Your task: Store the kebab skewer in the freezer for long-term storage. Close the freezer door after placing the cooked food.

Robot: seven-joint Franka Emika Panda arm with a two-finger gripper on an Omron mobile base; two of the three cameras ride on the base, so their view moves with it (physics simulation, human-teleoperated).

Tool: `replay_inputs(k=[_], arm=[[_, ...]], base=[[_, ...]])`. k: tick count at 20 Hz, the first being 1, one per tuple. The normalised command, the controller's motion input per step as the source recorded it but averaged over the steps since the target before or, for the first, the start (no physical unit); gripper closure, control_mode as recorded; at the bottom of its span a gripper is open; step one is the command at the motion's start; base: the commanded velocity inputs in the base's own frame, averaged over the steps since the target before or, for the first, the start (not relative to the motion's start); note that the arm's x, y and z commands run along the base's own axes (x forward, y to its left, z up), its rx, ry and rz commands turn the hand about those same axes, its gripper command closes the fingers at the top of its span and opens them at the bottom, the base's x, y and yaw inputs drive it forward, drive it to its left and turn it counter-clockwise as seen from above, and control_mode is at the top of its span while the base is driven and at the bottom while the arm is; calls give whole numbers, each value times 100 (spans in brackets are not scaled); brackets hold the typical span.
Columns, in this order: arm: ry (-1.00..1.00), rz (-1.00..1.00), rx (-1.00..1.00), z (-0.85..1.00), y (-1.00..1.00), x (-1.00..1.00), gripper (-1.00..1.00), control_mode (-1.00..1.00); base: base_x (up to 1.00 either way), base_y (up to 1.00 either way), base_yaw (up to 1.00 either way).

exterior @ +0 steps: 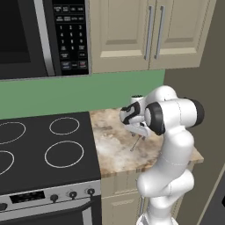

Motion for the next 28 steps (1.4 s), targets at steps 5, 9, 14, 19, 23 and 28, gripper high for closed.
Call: replay_inputs(k=[5, 9, 14, 19, 23, 28], arm=[[-3, 1, 2, -15, 0, -23, -100, -100], [0, 1, 0, -20, 0, -13, -100, -100], [0, 0, 3, -16, 0, 0, -100, -100], [0, 0, 4, -16, 0, 0, -100, -100], [0, 0, 4, -17, 0, 0, -100, -100], [0, 0, 4, -18, 0, 0, 100, -100]], base=[[0, 0, 0], [0, 0, 0], [0, 0, 0], [0, 0, 0], [0, 0, 0], [0, 0, 0]])
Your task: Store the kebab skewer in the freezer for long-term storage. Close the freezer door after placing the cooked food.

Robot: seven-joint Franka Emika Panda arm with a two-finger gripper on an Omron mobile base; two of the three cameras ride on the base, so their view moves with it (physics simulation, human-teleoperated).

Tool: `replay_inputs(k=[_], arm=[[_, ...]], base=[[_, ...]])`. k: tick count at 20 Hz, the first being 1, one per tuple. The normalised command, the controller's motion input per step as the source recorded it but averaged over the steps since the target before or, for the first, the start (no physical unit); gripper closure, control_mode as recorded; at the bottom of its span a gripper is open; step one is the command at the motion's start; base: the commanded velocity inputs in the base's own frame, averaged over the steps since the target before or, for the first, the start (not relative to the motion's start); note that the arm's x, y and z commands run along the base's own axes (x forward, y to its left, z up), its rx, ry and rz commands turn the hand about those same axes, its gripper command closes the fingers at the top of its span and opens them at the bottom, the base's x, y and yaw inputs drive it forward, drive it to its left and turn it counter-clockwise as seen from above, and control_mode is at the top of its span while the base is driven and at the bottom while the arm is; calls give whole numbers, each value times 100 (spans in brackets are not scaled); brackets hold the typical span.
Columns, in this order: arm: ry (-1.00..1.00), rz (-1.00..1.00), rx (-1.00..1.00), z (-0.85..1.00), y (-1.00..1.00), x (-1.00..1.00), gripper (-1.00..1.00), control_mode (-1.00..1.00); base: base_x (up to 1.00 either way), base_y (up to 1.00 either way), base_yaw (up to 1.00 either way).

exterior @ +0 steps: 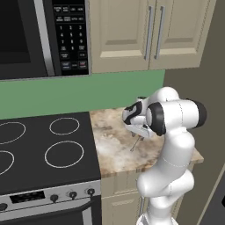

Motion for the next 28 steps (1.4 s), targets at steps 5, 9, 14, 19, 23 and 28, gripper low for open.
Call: replay_inputs(k=[5, 9, 14, 19, 23, 28], arm=[[0, 0, 3, -15, 0, 0, 100, -100], [0, 0, 2, -8, 3, 0, 100, -100], [0, 0, 0, 0, 9, 0, 100, -100], [-1, 3, 0, 6, -4, -8, 100, -100], [0, 2, 2, 60, -11, -28, 100, -100], [0, 0, 3, 93, 0, -47, 100, -100]], base=[[0, 0, 0], [0, 0, 0], [0, 0, 0], [0, 0, 0], [0, 0, 0], [0, 0, 0]])
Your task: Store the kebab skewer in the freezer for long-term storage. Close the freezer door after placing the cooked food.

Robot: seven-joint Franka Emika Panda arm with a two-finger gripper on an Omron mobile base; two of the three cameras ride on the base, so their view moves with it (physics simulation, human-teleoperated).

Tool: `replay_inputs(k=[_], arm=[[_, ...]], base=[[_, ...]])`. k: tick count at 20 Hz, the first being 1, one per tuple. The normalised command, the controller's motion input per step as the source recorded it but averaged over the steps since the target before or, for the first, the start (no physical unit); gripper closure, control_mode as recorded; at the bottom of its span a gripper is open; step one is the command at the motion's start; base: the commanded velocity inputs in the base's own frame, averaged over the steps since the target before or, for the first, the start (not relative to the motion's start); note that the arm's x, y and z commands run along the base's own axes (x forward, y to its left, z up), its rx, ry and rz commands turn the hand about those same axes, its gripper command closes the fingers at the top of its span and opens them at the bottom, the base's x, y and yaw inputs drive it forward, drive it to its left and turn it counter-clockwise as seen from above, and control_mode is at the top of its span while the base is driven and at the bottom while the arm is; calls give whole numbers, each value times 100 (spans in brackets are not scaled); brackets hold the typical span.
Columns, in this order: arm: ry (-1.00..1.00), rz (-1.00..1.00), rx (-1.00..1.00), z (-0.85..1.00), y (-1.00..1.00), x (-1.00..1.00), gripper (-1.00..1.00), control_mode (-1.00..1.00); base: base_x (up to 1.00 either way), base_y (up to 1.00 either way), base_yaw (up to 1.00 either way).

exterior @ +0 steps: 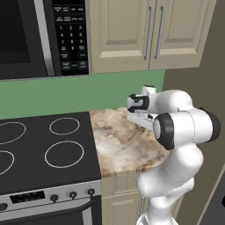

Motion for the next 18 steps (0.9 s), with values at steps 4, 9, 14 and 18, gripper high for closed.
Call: replay_inputs(k=[4, 9, 14, 18], arm=[[-1, 0, 4, 70, 0, -60, 100, -100], [-9, 3, 0, 18, 0, -63, 100, -100], [-10, 0, 0, 8, 0, -53, 100, -100], [0, 9, 1, 51, -15, -11, 100, -100]], base=[[0, 0, 0], [0, 0, 0], [0, 0, 0], [0, 0, 0]])
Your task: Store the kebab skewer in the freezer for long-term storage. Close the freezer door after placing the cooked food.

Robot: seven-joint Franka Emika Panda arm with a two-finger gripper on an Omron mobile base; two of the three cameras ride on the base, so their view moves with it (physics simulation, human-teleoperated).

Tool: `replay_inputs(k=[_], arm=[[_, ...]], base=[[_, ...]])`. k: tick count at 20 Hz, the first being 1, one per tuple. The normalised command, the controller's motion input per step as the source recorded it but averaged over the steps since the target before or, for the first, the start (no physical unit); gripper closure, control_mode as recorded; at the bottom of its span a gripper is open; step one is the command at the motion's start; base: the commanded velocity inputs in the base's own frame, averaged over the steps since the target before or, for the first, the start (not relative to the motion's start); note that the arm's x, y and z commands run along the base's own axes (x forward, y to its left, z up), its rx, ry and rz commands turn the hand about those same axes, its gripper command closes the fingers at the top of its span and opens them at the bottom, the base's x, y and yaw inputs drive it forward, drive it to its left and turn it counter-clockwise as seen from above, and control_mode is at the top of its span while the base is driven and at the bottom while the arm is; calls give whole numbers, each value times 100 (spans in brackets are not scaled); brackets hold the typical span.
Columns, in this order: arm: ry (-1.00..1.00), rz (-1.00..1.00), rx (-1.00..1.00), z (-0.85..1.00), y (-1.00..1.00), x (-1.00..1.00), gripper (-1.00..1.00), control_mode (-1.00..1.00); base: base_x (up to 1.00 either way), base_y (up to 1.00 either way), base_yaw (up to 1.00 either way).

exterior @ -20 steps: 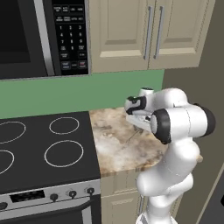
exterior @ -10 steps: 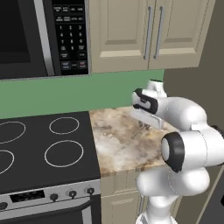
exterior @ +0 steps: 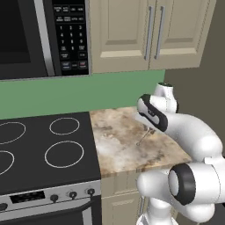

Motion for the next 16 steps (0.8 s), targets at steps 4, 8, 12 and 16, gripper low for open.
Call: replay_inputs(k=[4, 8, 12, 16], arm=[[1, 18, 3, 35, -34, -4, 100, -100], [0, 35, 3, 15, -30, -23, 100, -100], [0, 41, 0, 12, -11, -14, 100, -100], [7, 42, -6, 19, 0, 0, 100, -100]], base=[[0, 0, 0], [0, 0, 0], [0, 0, 0], [0, 0, 0]])
